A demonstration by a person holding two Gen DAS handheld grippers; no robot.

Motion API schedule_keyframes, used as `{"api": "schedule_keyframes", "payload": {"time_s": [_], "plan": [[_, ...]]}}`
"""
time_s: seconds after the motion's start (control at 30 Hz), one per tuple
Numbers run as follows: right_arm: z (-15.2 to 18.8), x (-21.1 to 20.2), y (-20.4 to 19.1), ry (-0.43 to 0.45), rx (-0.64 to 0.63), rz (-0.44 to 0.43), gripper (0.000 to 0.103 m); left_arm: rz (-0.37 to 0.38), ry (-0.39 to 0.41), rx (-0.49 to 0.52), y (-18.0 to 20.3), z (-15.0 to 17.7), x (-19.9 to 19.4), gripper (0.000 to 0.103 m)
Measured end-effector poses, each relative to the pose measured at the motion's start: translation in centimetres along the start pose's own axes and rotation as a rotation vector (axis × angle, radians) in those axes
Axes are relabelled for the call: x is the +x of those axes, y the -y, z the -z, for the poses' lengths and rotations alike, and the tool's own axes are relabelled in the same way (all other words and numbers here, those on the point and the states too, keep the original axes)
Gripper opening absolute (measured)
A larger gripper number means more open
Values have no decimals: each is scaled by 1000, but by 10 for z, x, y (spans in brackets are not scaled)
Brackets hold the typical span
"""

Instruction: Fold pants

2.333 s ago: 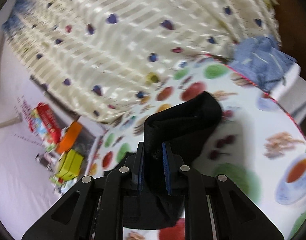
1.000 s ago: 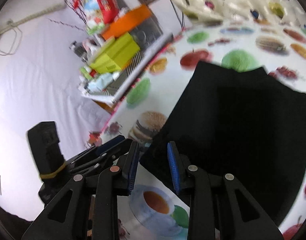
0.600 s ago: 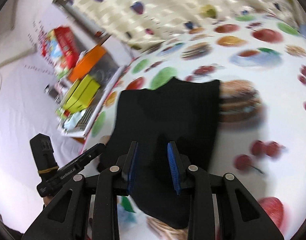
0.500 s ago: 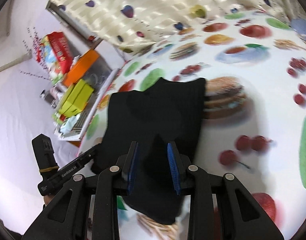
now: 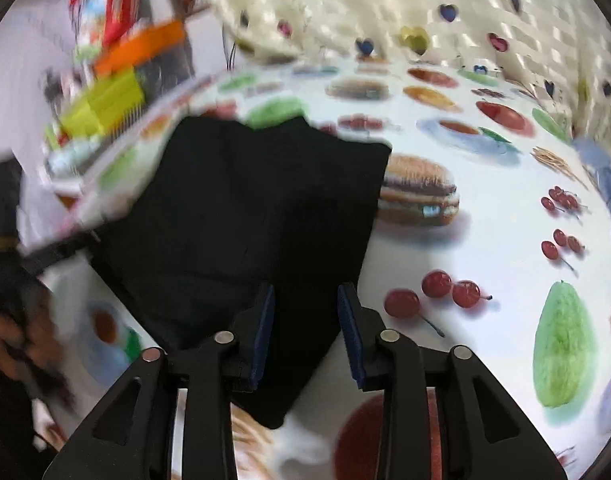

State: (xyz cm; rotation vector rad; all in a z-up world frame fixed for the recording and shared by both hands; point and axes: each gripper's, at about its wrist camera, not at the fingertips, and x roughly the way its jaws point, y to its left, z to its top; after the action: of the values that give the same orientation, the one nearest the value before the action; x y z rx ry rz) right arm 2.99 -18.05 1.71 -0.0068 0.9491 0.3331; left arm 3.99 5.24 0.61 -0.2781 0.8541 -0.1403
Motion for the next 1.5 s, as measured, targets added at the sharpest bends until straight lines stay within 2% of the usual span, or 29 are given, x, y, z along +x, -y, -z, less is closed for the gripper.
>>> {"api": "schedule_keyframes", "payload": {"time_s": [0.03,0.1,0.23,0.33,0.43,0.57,0.67,0.8,0.87,0.9,0.97,1.0,1.03,1.1,1.3,1.37,1.4,1.43,1.5], "plan": [[1,0,2,10,-9,9,51,-7,2,0,2,3,-2,41],[1,3,18,2,48,-20,55,-7,1,11,7,11,-6,40],[-2,-1,33,6,77,3,55,14,-9,30,15,23,-15,40],[-1,-14,33,41,98,8,55,-1,-15,46,14,25,-20,40],[2,-33,26,97,93,-43,55,-25,44,21,12,17,-35,40],[10,-36,4,112,20,-61,55,32,112,55,31,9,-52,40],[19,-18,-11,54,-61,-19,55,88,93,131,56,11,-45,40],[19,-17,-10,60,-60,-21,55,118,53,197,74,15,-27,40],[17,-20,-7,67,-56,-31,55,105,28,214,74,17,-16,40],[15,-24,-5,82,-46,-38,55,67,16,222,71,17,-8,39],[11,-32,-1,117,-23,-43,55,71,26,245,69,19,-10,40],[8,-34,2,132,-16,-42,49,72,24,248,69,19,-10,40],[3,-35,4,146,-11,-40,32,71,25,253,70,20,-11,40],[-9,-31,8,158,-12,-30,16,66,31,269,71,22,-11,40],[-47,1,16,145,19,-67,13,98,28,237,66,21,-12,40],[-55,25,20,79,16,-30,13,108,27,225,64,20,-12,40],[-56,40,26,34,31,-16,10,110,27,224,64,20,-12,40],[-56,42,31,57,46,-32,9,112,27,223,64,20,-12,40],[-56,43,37,50,75,-54,9,116,27,218,63,20,-12,40]]}}
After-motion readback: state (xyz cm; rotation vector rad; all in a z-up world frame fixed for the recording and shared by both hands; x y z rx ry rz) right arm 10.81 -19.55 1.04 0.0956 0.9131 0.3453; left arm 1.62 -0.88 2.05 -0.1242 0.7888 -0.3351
